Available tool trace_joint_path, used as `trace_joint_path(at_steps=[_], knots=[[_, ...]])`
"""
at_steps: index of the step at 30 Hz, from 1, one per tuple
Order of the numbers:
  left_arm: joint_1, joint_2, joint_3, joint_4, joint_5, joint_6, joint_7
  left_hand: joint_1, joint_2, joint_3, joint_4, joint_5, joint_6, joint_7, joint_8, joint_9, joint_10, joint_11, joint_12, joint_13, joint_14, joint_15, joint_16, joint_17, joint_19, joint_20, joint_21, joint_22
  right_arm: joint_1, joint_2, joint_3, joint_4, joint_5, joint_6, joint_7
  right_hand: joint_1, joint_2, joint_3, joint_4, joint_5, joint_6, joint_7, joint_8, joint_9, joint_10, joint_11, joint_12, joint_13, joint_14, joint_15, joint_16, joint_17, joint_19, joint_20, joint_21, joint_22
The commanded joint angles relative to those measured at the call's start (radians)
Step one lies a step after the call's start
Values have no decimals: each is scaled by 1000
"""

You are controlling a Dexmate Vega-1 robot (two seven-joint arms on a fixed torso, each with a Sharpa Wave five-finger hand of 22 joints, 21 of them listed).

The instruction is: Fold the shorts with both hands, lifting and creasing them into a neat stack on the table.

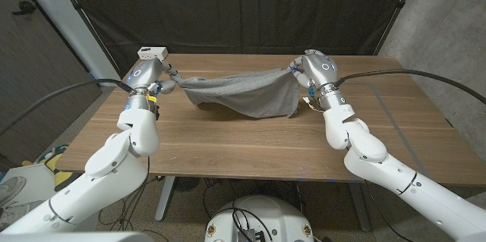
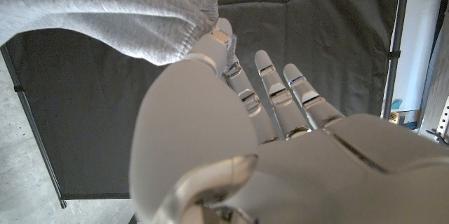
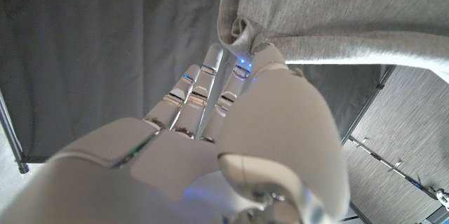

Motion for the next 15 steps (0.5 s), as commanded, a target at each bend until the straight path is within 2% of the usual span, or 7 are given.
trace_joint_path(at_steps=[1,3,4,15], knots=[[-64,3,-4,26,-71,17,-15,-30,11,18,4,11,39,43,5,7,6,10,51,304,7,-147,-3,0,0,8,12,4,106,40,-37,95,0,48,29,4,7,-3,1,4,7,-6,-4,1,11,-12,64,165,9,-172,-3,7,-4,-44,7,1],[-71,5,1,29,-76,21,-9,-31,11,21,4,12,38,44,6,8,4,7,51,306,7,-148,-3,0,0,7,13,5,113,40,-39,98,6,52,38,5,7,-4,0,4,6,-5,-4,0,10,-13,64,166,10,-173,-3,8,-4,-43,7,1],[-85,2,7,35,-77,24,-4,-33,11,24,4,13,39,45,6,9,3,8,52,307,7,-147,-4,0,0,8,14,5,128,52,-42,124,14,71,20,5,7,-4,0,4,7,-5,-5,0,10,-13,64,165,10,-173,-4,9,-4,-43,7,1],[-186,7,53,80,-125,57,-8,-47,6,45,2,19,36,44,9,18,-1,9,58,317,12,-148,-6,-1,4,7,25,7,216,99,-80,233,22,115,-19,8,7,-7,1,4,10,-5,-7,-2,11,-13,64,162,12,-173,-9,15,-3,-42,8,1]])
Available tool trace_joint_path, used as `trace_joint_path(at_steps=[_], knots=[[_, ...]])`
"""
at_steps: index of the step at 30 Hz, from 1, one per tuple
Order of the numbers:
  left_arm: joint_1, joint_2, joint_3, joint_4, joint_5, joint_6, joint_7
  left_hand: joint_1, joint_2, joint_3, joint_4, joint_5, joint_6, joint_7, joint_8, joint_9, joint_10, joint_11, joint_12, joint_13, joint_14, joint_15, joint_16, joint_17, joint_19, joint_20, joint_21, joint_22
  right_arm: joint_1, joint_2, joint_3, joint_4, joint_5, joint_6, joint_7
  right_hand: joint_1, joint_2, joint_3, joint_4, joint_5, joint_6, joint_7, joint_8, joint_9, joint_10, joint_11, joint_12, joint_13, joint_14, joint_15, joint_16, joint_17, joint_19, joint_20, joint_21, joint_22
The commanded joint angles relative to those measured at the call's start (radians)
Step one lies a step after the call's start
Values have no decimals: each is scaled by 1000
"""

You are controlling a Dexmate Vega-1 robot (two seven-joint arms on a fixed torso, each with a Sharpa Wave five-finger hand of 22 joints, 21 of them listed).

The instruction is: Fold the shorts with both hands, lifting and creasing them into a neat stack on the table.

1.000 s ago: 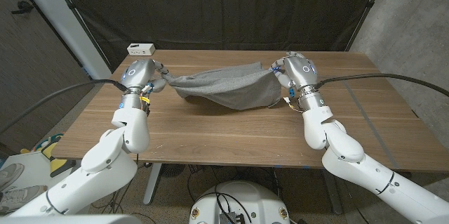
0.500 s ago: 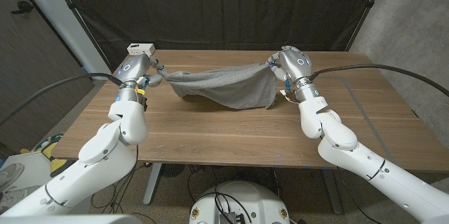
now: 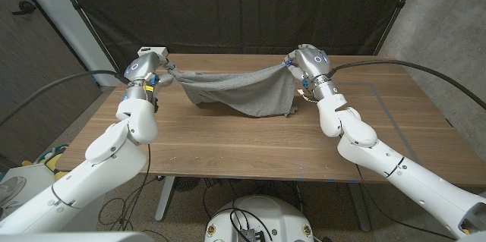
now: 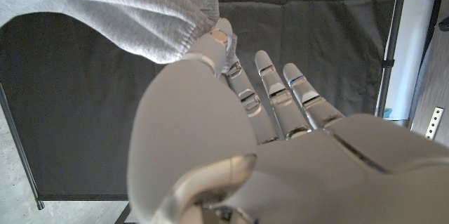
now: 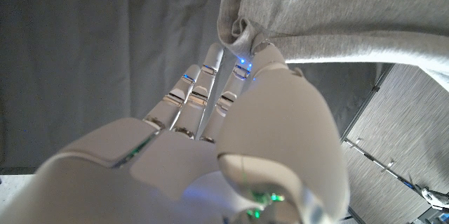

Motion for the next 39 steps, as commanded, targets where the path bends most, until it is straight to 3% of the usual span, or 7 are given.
trace_joint_path(at_steps=[1,13,21,39], knots=[[-113,8,48,47,-56,42,-8,-35,18,17,4,11,40,43,10,6,2,6,44,318,8,-151,-5,-1,4,7,10,3,104,51,-43,124,10,57,-38,9,7,-1,-2,5,9,-5,0,2,10,-14,64,163,10,-170,-4,7,-4,-43,4,1],[-261,39,129,118,-114,120,-45,-46,16,35,4,15,35,39,7,8,-4,6,48,326,7,-151,-7,-1,0,9,17,5,202,93,-76,247,35,76,-53,14,7,-5,-2,5,12,-6,-5,-3,12,-10,62,155,16,-171,-8,17,-2,-41,6,1],[-357,45,222,181,-102,179,-25,-50,13,42,2,17,36,43,6,7,-7,8,50,329,7,-155,-6,2,-2,9,21,6,261,118,-101,328,48,75,-72,16,7,-7,-1,5,12,-8,-8,-5,13,-9,64,157,18,-170,-11,22,-2,-41,7,1],[-454,-12,315,279,-116,174,44,-50,19,19,-1,13,29,37,-14,-13,-20,3,33,312,3,-163,22,40,11,16,44,11,380,153,-175,492,87,114,-74,22,7,-12,-1,4,18,-5,-12,-10,15,-9,60,146,26,-170,-18,36,1,-38,10,0]])
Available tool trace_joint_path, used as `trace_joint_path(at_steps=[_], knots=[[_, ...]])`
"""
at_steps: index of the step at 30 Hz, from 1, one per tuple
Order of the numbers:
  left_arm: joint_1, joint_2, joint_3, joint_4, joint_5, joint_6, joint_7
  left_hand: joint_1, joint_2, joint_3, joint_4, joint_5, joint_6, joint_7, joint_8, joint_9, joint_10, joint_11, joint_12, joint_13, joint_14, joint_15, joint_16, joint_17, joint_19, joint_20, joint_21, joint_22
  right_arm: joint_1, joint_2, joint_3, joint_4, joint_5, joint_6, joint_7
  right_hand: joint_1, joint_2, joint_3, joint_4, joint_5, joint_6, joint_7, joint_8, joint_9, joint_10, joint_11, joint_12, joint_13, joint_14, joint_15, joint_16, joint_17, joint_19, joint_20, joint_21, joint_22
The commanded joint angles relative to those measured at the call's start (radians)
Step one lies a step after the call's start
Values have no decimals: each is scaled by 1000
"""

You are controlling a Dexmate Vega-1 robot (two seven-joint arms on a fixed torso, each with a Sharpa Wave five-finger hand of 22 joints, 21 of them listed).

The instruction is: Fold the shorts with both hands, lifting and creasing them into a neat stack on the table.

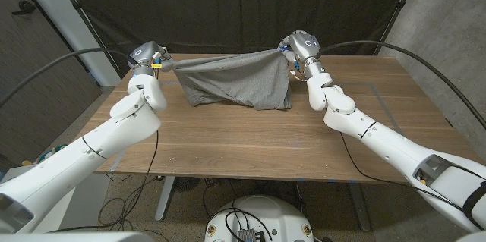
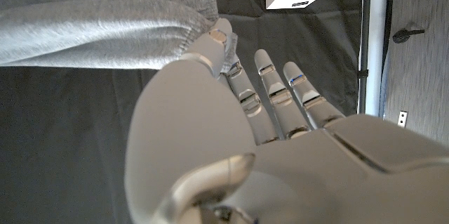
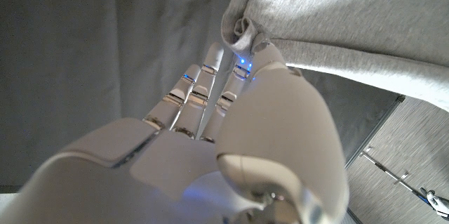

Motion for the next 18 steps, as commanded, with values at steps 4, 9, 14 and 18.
trace_joint_path(at_steps=[4,9,14,18], knots=[[-84,-50,85,70,1,28,52,-35,35,-15,0,-2,31,34,-8,-2,-3,-3,0,310,-2,-160,13,15,14,4,12,7,100,37,-66,158,22,48,-34,9,2,-2,-1,8,13,0,-5,-3,16,-5,49,138,16,-172,-1,9,3,-36,7,3],[-96,-73,103,95,9,32,79,-36,40,-28,3,-4,20,26,-19,-10,-12,-10,-7,306,-2,-161,24,31,15,7,20,9,127,54,-88,208,27,65,-49,14,1,-3,-3,7,12,2,-8,-6,19,-1,45,128,21,-172,-2,14,4,-35,8,2],[-118,-97,136,120,32,73,105,-40,49,-38,8,-6,8,15,-29,-16,-19,-16,-14,301,-2,-160,34,44,21,6,28,10,155,72,-110,255,34,76,-56,19,1,-4,-5,7,14,2,-10,-9,20,0,40,119,26,-173,-2,20,8,-34,10,2],[-132,-119,155,146,45,101,127,-39,58,-50,9,-8,-4,8,-40,-22,-25,-18,-20,299,-2,-163,45,58,30,8,38,12,178,97,-131,307,26,77,-96,22,2,-4,-6,6,15,2,-12,-12,19,3,36,112,31,-173,-1,25,12,-36,12,2]])
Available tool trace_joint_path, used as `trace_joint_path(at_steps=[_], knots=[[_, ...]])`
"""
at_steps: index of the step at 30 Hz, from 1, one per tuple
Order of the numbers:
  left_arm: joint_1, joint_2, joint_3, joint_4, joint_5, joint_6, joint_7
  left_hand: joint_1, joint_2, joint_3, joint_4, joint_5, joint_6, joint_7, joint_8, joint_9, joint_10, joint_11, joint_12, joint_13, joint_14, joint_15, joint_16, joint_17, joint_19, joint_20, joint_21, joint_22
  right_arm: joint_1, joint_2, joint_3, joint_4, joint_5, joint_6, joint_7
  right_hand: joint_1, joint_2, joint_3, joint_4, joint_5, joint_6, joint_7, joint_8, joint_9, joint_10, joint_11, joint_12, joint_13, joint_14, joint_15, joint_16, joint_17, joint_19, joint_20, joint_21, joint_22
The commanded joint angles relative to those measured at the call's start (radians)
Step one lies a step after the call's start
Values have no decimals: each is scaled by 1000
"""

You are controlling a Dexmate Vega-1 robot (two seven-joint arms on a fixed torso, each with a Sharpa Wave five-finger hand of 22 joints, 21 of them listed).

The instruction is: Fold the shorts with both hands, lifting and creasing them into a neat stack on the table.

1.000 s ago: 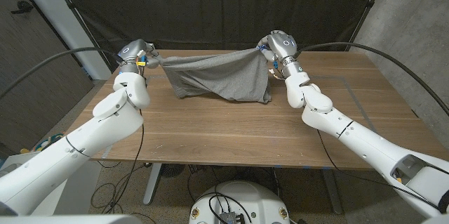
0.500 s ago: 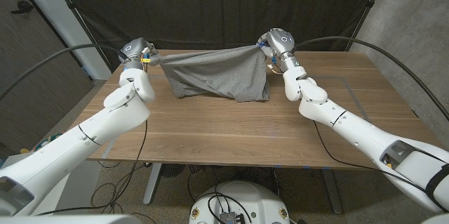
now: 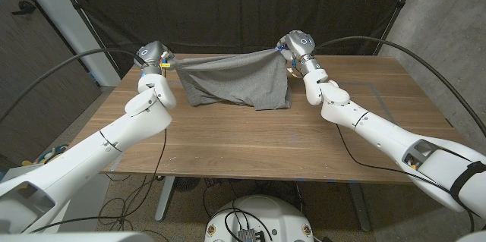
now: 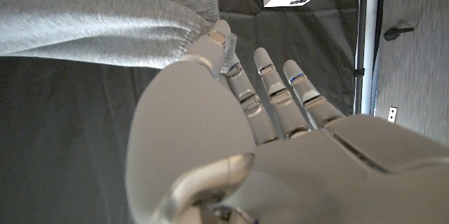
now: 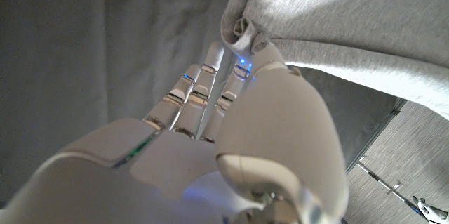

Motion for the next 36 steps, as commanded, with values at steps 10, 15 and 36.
trace_joint_path(at_steps=[10,15,36], knots=[[-84,-104,108,137,70,134,114,-13,47,-30,-1,-6,-6,8,-15,-12,-4,-11,-8,297,7,-167,30,31,28,1,31,6,134,128,-112,292,5,45,-176,24,9,-3,-7,0,10,-4,-10,-8,13,-5,31,106,18,-170,-2,16,15,-42,11,2],[-99,-123,129,175,84,155,141,-7,47,-39,-3,-8,-5,9,-20,-17,-4,-12,-11,295,8,-168,36,40,35,3,40,7,169,169,-141,372,20,55,-206,26,10,-4,-7,0,12,-4,-12,-10,14,-3,29,102,24,-170,-1,21,18,-41,13,3],[-219,-136,275,255,292,334,-237,-169,54,-139,60,-31,-761,70,-256,-150,-562,103,-371,86,-404,7,-86,-17,-148,59,88,1,366,179,-361,257,-6,-331,705,-155,-63,15,78,13,-831,18,-112,-84,-659,29,-391,-101,-337,-109,-228,-178,-74,111,-48,-13]])
